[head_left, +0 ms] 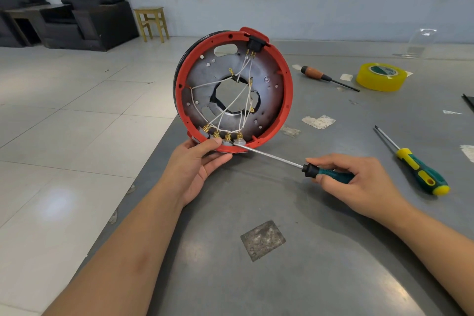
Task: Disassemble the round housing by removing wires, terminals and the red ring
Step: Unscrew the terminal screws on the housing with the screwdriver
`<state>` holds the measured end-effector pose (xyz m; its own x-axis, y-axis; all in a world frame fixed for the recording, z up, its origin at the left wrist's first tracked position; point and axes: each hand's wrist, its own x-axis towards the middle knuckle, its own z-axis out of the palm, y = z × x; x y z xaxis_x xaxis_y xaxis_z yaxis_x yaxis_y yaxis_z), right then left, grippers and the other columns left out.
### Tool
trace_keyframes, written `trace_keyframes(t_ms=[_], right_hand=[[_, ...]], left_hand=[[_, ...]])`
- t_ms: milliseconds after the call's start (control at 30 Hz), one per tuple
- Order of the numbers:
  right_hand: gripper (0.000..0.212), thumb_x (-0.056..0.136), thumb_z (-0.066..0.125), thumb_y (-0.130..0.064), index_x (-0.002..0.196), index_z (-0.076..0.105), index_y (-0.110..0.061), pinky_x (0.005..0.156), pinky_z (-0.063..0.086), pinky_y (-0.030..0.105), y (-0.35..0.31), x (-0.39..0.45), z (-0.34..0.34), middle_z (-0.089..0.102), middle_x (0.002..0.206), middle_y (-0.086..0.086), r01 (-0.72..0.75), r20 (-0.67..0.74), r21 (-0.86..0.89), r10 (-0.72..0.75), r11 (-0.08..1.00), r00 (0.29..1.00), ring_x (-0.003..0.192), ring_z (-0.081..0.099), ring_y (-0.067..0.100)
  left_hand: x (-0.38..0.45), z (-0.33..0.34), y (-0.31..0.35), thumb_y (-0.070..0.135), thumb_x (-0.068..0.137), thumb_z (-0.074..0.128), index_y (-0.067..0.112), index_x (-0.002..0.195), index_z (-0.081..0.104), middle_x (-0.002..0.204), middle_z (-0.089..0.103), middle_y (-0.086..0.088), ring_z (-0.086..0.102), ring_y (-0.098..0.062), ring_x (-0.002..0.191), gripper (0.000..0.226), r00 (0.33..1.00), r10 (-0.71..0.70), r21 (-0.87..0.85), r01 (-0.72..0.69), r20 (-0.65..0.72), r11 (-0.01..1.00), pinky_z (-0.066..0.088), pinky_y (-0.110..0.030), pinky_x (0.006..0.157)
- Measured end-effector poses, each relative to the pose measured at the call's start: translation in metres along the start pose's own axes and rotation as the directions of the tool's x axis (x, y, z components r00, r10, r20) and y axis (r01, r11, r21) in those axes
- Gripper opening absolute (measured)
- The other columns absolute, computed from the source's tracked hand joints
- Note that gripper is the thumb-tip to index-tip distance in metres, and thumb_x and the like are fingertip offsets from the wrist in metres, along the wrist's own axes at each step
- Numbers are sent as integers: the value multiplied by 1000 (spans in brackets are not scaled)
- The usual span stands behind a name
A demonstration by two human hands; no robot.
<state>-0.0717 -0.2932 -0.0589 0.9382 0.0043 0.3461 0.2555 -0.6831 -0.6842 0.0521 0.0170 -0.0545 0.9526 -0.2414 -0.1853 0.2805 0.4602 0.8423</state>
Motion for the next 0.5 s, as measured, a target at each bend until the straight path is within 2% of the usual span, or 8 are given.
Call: trace_keyframes(t_ms=[200,300,500], right_hand=[[35,89,75,-17,114,75,-40,84,57,31,-1,0,5,75,102,-26,12,-5,16,-12,1000,1000,95,72,8],[34,90,73,-23,116,73,-44,82,58,33,-1,-1,5,74,105,-26,23,3,-4,-23,1000,1000,95,72,9],[37,91,73,-24,118,70,-49,78,47,7,-5,-3,7,71,108,-32,56,2,-31,-56,998,998,99,69,0]], left_hand=[[-1,-1,0,5,94,73,1,117,65,112,76,-24,75,-36,107,25,1000,-2,-32,2,-2,999,64,-35,80],[-2,0,0,5,94,72,0,116,65,110,76,-24,75,-35,106,23,1000,1,-32,-1,-13,999,64,-35,79],[-4,5,0,4,95,70,-2,115,66,108,76,-23,76,-35,105,21,998,22,-66,-26,-61,997,64,-35,78]])
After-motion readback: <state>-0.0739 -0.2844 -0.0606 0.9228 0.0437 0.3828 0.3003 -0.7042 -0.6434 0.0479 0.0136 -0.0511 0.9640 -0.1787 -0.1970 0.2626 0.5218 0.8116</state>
